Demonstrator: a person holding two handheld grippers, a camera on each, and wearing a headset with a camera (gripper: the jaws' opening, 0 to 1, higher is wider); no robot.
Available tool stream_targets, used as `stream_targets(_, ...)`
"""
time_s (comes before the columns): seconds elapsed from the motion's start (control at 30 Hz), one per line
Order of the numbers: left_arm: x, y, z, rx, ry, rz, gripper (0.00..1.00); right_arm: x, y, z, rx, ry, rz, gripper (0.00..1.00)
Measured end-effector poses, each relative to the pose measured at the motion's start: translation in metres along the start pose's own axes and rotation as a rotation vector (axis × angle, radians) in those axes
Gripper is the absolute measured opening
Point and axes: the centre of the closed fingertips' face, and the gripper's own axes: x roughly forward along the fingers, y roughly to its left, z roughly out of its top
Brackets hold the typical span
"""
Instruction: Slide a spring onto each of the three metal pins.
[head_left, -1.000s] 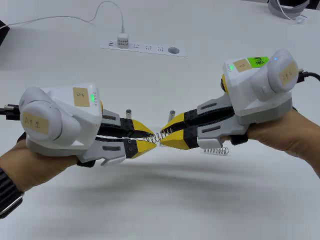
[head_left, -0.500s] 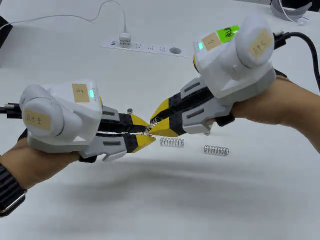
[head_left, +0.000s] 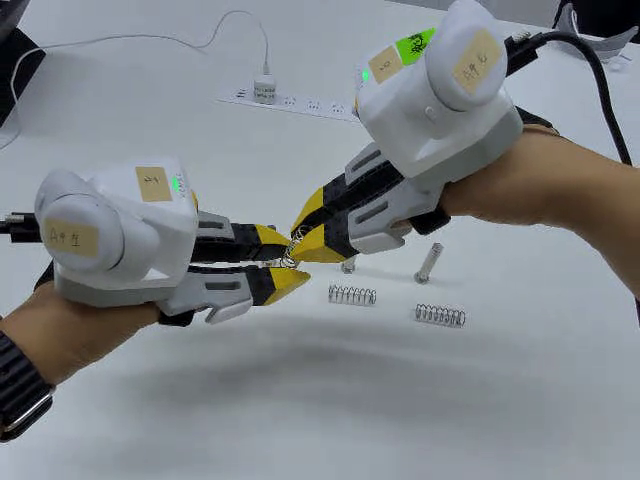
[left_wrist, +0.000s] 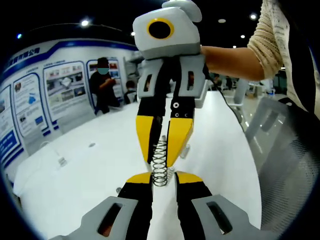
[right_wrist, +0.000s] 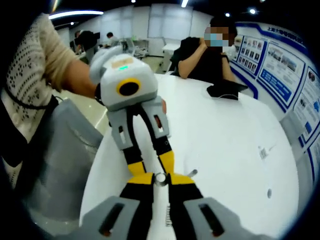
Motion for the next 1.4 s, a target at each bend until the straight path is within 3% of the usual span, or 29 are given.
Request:
stream_targets(0.23,-0.010,0.010,-0.006,-0.032,-0.002,0.056,0.28,0.000,-0.010,0.003,0.000,0.006,-0.012,0.12)
stream_targets(0.4,-0.021,0.018,-0.017,-0.071,0.001,0.110,0.37,-0.003,-0.020,0.006,0.006,0.012,-0.034,0.12)
stream_targets(0.73,-0.029,0.023,-0.029,-0.108,0.006,0.169,0.52,0.001,-0.044,0.005,0.016,0.049,-0.059,0.12)
stream_targets(1.17,-0.028,0.021,-0.037,-0.120,0.027,0.170,0.60,0.026,-0.065,-0.009,0.027,0.125,-0.050,0.12)
stream_targets(1.4,-0.027,0.020,-0.038,-0.121,0.030,0.172,0.61,0.033,-0.062,-0.006,0.029,0.139,-0.035,0.12)
